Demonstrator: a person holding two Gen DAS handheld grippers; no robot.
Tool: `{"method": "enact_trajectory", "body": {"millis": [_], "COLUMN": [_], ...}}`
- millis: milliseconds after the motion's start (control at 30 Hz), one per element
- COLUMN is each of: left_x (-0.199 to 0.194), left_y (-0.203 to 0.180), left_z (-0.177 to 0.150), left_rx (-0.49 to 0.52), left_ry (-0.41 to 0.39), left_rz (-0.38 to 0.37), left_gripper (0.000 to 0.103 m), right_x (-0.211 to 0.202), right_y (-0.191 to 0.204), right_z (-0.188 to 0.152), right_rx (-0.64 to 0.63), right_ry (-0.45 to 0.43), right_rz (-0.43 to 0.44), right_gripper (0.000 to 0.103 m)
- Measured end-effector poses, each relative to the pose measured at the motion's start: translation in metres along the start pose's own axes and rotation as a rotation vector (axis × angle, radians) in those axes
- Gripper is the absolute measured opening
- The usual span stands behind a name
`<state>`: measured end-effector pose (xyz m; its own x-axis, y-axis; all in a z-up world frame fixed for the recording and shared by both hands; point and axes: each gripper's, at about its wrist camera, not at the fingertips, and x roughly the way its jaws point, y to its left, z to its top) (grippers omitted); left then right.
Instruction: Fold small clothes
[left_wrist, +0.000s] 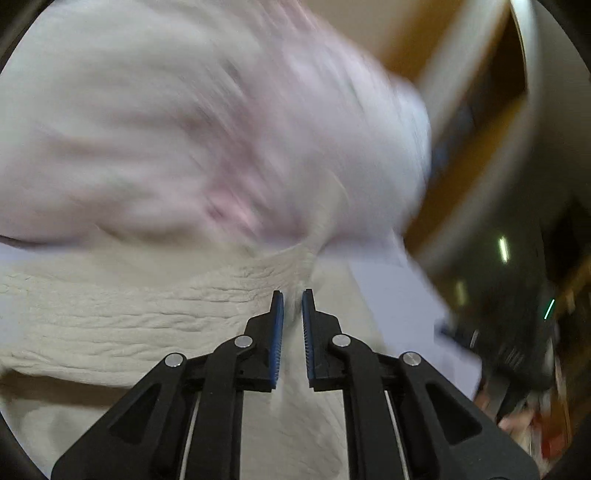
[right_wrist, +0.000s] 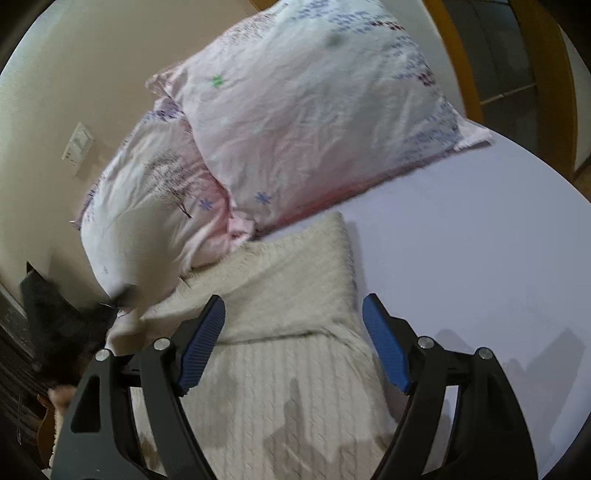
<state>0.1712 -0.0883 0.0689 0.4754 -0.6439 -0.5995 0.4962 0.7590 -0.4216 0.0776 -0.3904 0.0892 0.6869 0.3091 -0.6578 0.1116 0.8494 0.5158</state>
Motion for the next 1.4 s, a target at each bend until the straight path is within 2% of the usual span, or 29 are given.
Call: {"method": "enact_trajectory", "body": {"millis": [33,67,133,167,200,233,267,300,433,467,600,667,733,833,867,900,933,967,1000,1033,1100,1133,1167,1233,1300,1367,1400], "left_x": [0.015,0.016,-0.005,-0.019,-0.042,-0.066,-0.088,-0.108,-0.182,-0.200,-0.242,-0.247,-0.243,-0.226,-0.218,-0.208,-0.195,-0.188,-0.180,-0.176,-0.171,-0.172,-0.175,-0.182,-0.197,-0.211,-0.217], "left_y": [-0.007,-0.007,-0.002,0.005,0.012,0.021,0.026,0.034,0.060,0.069,0.100,0.114,0.124,0.133,0.133,0.134,0.134,0.133,0.132,0.131,0.130,0.130,0.129,0.123,0.114,0.108,0.106], "left_z": [-0.011,-0.017,-0.030,-0.035,-0.044,-0.055,-0.064,-0.075,-0.126,-0.148,-0.220,-0.249,-0.272,-0.287,-0.288,-0.289,-0.291,-0.293,-0.293,-0.294,-0.298,-0.298,-0.297,-0.290,-0.270,-0.235,-0.207], "left_rx": [0.004,0.004,0.007,0.002,-0.011,-0.027,-0.042,-0.053,-0.118,-0.153,-0.288,-0.370,-0.420,-0.467,-0.479,-0.487,-0.497,-0.504,-0.509,-0.515,-0.553,-0.575,-0.581,-0.566,-0.517,-0.447,-0.401], "left_ry": [0.072,0.094,0.083,0.068,0.049,0.029,0.008,-0.009,-0.037,-0.045,-0.058,-0.055,-0.050,-0.041,-0.033,-0.016,0.002,0.019,0.036,0.044,0.040,0.026,0.017,-0.001,-0.056,-0.123,-0.161], "left_rz": [-0.017,-0.026,-0.011,0.000,0.009,0.011,0.017,0.027,0.030,0.028,0.024,-0.006,-0.058,-0.122,-0.138,-0.144,-0.153,-0.156,-0.157,-0.161,-0.198,-0.232,-0.243,-0.237,-0.263,-0.259,-0.227], "left_gripper": [0.009,0.009,0.009,0.013,0.028,0.037,0.054,0.061,0.063,0.063,0.063,0.063,0.063,0.063,0.063,0.063,0.063,0.058,0.049,0.043,0.027,0.014,0.008,0.007,0.007,0.007,0.007], "right_x": [-0.005,-0.014,-0.032,-0.041,-0.047,-0.054,-0.061,-0.066,-0.090,-0.097,-0.109,-0.099,-0.086,-0.061,-0.052,-0.046,-0.040,-0.034,-0.032,-0.033,-0.039,-0.042,-0.045,-0.055,-0.065,-0.070,-0.070], "right_y": [-0.003,-0.007,-0.012,-0.016,-0.019,-0.024,-0.028,-0.031,-0.044,-0.047,-0.066,-0.088,-0.104,-0.119,-0.123,-0.124,-0.124,-0.123,-0.122,-0.117,-0.106,-0.101,-0.096,-0.081,-0.061,-0.039,-0.029], "right_z": [-0.002,-0.005,-0.011,-0.016,-0.020,-0.026,-0.033,-0.040,-0.081,-0.093,-0.131,-0.152,-0.163,-0.177,-0.182,-0.186,-0.190,-0.193,-0.195,-0.196,-0.194,-0.190,-0.186,-0.170,-0.147,-0.117,-0.103], "right_rx": [0.002,-0.002,-0.024,-0.035,-0.040,-0.044,-0.046,-0.047,-0.047,-0.052,-0.010,0.119,0.202,0.284,0.308,0.323,0.339,0.356,0.361,0.351,0.281,0.258,0.240,0.187,0.126,0.051,0.021], "right_ry": [0.007,0.007,0.001,0.005,0.017,0.042,0.074,0.100,0.242,0.281,0.402,0.479,0.512,0.536,0.536,0.536,0.540,0.545,0.547,0.546,0.525,0.517,0.502,0.440,0.357,0.276,0.239], "right_rz": [0.003,0.007,0.004,0.006,0.017,0.045,0.078,0.105,0.225,0.240,0.218,0.232,0.242,0.305,0.337,0.361,0.388,0.422,0.455,0.474,0.465,0.473,0.484,0.517,0.563,0.587,0.595], "right_gripper": [0.077,0.077,0.081,0.081,0.082,0.082,0.082,0.082,0.082,0.082,0.078,0.073,0.066,0.062,0.056,0.046,0.029,0.021,0.009,0.009,0.008,0.008,0.008,0.008,0.008,0.007,0.007]}}
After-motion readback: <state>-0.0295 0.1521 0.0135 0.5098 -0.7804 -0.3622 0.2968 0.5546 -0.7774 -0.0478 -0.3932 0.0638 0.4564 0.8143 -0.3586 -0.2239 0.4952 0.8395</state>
